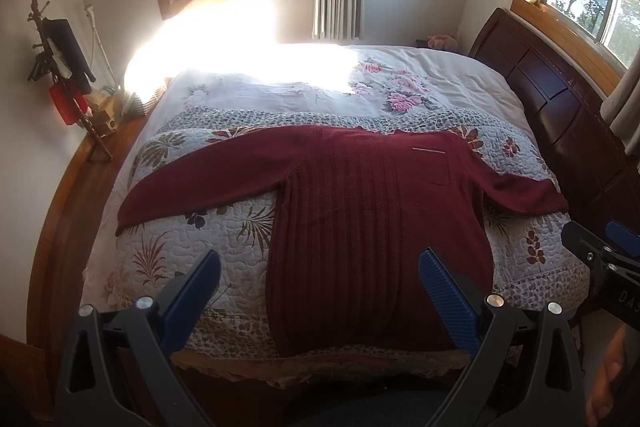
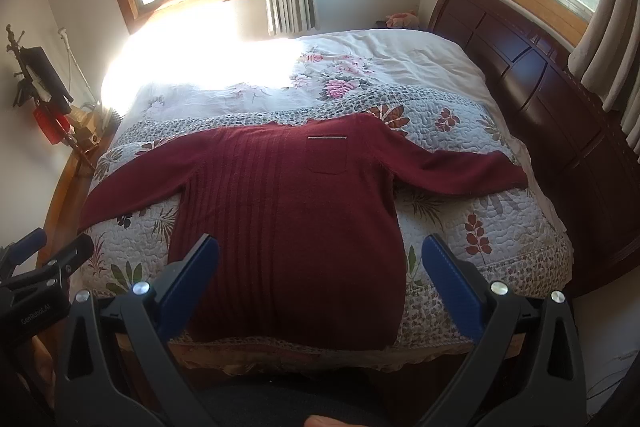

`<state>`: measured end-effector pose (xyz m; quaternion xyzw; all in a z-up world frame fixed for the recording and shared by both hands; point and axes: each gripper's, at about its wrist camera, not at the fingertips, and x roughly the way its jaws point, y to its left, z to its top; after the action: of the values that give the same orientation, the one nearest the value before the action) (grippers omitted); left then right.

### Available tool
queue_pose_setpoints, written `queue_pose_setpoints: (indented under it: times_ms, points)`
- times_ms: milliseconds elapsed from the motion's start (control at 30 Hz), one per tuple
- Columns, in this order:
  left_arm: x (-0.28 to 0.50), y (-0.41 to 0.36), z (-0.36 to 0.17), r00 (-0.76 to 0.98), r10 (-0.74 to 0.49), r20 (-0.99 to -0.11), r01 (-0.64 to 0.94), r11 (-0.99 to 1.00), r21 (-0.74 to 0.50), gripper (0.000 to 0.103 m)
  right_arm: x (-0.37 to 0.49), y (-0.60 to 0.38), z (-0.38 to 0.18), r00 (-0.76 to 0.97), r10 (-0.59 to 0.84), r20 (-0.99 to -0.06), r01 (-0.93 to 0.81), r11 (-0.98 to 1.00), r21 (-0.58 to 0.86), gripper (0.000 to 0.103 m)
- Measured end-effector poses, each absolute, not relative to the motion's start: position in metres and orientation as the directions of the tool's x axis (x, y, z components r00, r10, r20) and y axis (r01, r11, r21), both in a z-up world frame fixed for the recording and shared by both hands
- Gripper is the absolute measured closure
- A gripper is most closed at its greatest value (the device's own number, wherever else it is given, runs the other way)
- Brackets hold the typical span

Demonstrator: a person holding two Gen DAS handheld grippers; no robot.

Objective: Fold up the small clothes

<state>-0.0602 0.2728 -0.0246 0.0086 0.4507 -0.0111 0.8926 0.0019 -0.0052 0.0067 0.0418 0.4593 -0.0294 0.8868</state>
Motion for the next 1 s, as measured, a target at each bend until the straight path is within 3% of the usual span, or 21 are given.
queue_pose_setpoints:
  times_ms: [1000]
  points:
    - [-0.058,0.2714,-0.0253,0.589,-0.015,-0.808,0.024,1.0,-0.002,0.004,0.0027,-0.0039,0.0055,0.575,-0.012,-0.818,0.089,0.995,0.048,0.003]
